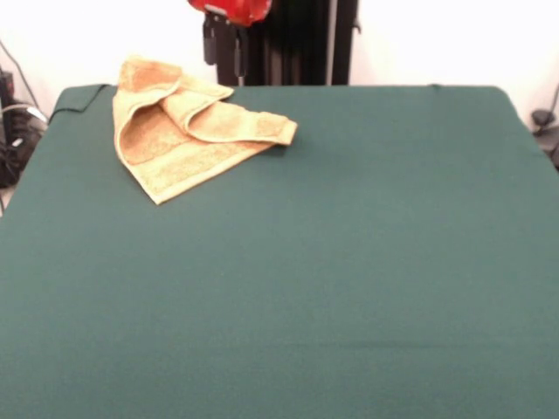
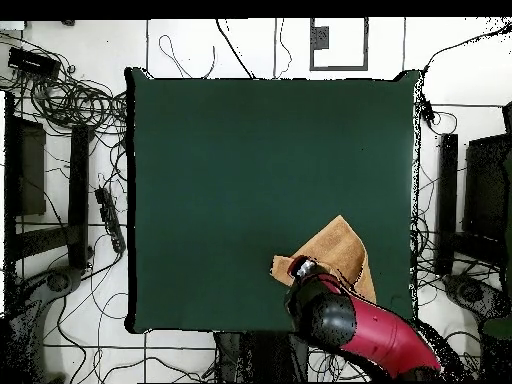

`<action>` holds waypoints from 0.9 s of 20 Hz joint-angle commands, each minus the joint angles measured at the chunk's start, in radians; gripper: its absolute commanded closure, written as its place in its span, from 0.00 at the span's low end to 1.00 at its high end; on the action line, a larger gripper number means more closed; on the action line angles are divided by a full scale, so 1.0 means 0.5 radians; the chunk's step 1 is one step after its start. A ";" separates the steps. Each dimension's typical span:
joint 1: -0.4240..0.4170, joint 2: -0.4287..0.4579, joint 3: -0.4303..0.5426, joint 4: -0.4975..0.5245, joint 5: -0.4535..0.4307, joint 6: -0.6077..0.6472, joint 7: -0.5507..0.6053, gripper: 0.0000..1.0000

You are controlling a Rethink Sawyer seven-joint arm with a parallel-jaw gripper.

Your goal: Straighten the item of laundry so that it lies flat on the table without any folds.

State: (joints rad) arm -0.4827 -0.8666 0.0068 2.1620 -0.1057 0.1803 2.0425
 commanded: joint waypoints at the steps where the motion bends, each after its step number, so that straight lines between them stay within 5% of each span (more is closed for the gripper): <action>1: 0.195 0.215 -0.035 0.064 0.266 -0.177 0.600 0.00; 11: 0.241 0.380 -0.065 0.027 0.460 -0.402 0.588 0.00; 18: 0.040 0.329 0.006 0.053 0.411 -0.393 0.422 0.00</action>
State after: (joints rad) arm -0.4131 -0.7145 -0.0479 2.1633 0.0534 0.0036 2.0429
